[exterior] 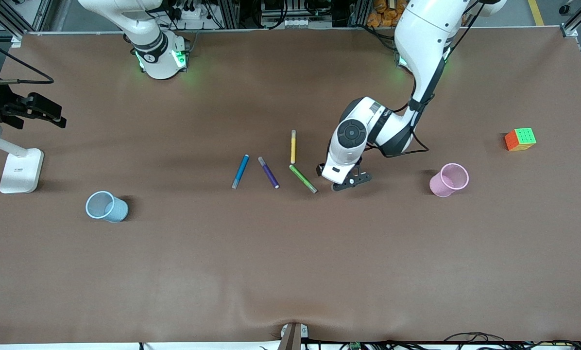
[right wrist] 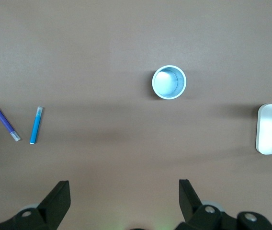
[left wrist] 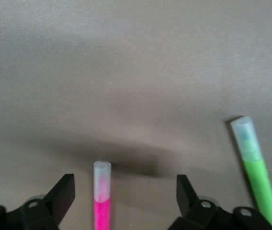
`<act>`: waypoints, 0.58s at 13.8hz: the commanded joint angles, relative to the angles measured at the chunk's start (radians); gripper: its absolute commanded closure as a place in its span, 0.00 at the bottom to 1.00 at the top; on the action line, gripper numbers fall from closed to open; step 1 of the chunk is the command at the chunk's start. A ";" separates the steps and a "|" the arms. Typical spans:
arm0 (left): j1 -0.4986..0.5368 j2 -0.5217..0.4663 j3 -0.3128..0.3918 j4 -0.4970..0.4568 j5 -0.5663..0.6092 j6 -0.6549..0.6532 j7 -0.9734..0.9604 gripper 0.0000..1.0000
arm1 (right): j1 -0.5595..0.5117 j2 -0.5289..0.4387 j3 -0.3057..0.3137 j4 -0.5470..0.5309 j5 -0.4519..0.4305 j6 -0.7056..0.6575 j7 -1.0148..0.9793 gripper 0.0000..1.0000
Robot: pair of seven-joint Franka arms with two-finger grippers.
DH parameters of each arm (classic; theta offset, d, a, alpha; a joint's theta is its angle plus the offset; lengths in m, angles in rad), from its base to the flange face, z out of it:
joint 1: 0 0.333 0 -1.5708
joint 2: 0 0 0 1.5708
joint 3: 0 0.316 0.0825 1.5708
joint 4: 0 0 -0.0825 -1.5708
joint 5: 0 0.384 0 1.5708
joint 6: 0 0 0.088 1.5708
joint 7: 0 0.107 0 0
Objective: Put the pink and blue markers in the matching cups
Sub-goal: 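Lower the left gripper and close it on the pink marker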
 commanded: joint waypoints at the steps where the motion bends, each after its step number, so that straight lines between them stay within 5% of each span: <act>1: -0.005 -0.034 0.000 -0.045 0.022 0.021 -0.031 0.26 | 0.006 -0.004 -0.002 -0.006 -0.005 0.006 0.003 0.00; 4: 0.001 -0.036 0.000 -0.054 0.022 0.021 -0.029 0.39 | 0.006 -0.004 -0.002 -0.006 -0.005 0.005 0.003 0.00; 6: 0.003 -0.034 0.000 -0.054 0.022 0.021 -0.031 0.61 | 0.006 -0.004 -0.002 -0.006 -0.005 0.005 0.003 0.00; 8: 0.004 -0.034 0.000 -0.060 0.022 0.021 -0.029 0.67 | 0.006 -0.004 -0.002 -0.006 -0.005 0.005 0.003 0.00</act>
